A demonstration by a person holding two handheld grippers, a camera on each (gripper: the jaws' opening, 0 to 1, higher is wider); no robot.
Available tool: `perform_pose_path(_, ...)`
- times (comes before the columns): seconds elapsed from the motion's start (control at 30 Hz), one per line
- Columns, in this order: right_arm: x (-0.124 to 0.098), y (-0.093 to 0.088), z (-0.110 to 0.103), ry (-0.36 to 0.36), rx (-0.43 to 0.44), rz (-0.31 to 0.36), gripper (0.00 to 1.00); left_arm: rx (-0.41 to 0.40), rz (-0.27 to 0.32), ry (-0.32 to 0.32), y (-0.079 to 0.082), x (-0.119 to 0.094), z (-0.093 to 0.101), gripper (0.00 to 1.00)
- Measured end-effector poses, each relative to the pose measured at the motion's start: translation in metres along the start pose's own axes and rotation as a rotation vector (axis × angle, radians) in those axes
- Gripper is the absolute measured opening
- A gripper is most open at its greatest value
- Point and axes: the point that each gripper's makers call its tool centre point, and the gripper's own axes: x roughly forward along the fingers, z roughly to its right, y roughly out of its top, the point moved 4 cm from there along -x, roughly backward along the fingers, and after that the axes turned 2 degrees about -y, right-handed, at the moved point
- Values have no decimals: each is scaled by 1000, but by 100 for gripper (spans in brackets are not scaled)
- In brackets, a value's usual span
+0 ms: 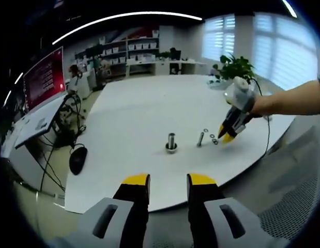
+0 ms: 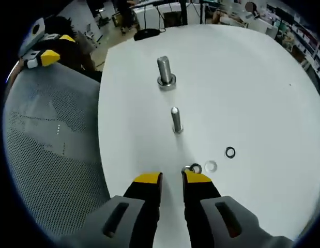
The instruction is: Place the washer onto the threaded stud by aligning its center hole with the stud, sliding it down to the base, and recovering from edge contact or off-axis alignment until the washer reaches the visible bottom stop.
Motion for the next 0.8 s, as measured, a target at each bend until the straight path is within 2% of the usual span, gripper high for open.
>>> perform_pose_path(0.37,9,-3,14,-28,21,-29,18,14,7,-17,1,0,3,26)
perform_pose_path(0.63,5,1,26,-80,26,3,18,13,7,-16,1,0,2,26)
perform_pose_path(0.8,11,0,34,-67,66,-3,18,14,6,-16,1,0,2,26)
